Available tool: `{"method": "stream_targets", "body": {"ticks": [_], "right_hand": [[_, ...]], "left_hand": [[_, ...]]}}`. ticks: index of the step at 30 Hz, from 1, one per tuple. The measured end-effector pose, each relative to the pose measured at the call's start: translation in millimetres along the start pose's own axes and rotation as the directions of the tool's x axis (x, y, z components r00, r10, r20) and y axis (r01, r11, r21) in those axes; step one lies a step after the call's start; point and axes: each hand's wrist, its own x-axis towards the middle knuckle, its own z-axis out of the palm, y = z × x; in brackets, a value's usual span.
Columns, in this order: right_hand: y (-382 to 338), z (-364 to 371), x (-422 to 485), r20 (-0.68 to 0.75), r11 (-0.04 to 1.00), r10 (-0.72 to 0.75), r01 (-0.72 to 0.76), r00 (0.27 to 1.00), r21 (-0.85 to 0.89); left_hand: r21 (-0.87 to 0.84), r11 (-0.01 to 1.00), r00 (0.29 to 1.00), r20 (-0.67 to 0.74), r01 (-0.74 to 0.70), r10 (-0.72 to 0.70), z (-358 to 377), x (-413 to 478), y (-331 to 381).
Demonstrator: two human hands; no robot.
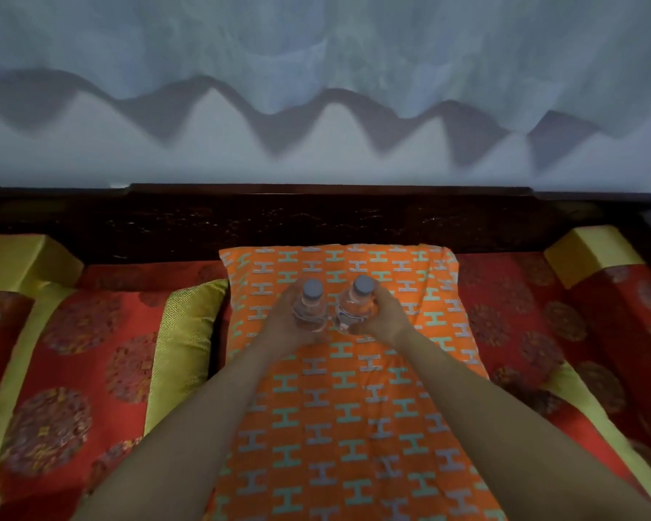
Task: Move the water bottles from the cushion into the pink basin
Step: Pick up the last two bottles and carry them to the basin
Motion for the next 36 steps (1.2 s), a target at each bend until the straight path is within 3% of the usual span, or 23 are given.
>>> {"method": "stream_targets", "body": {"ticks": [13, 22, 29, 36], "right_hand": [[11.8, 1.4, -8.5, -0.092, 0.999, -0.019, 0.022, 0.996, 0.03], [10.7, -21.7, -70.5, -0.143, 0.949, 0.026, 0.021, 0.989, 0.314], [20.6, -67.0, -163.0, -0.249, 0.909, 0.053, 0.056, 0.967, 0.412], [45.1, -146.6, -254.5, -0.398, 0.903, 0.098, 0.086, 0.912, 0.42]], "left_hand": [[0.126, 0.992, 0.997, -0.079, 0.008, 0.002, -11.4, -12.7, 4.0], [-0.025, 0.999, 0.994, -0.11, -0.022, 0.019, -18.4, -66.6, 24.7], [-0.075, 0.996, 0.999, -0.022, -0.05, 0.049, 1.0, -108.3, 58.1], [-0.115, 0.97, 0.97, 0.09, -0.214, 0.225, 55.6, -120.0, 117.3]]}}
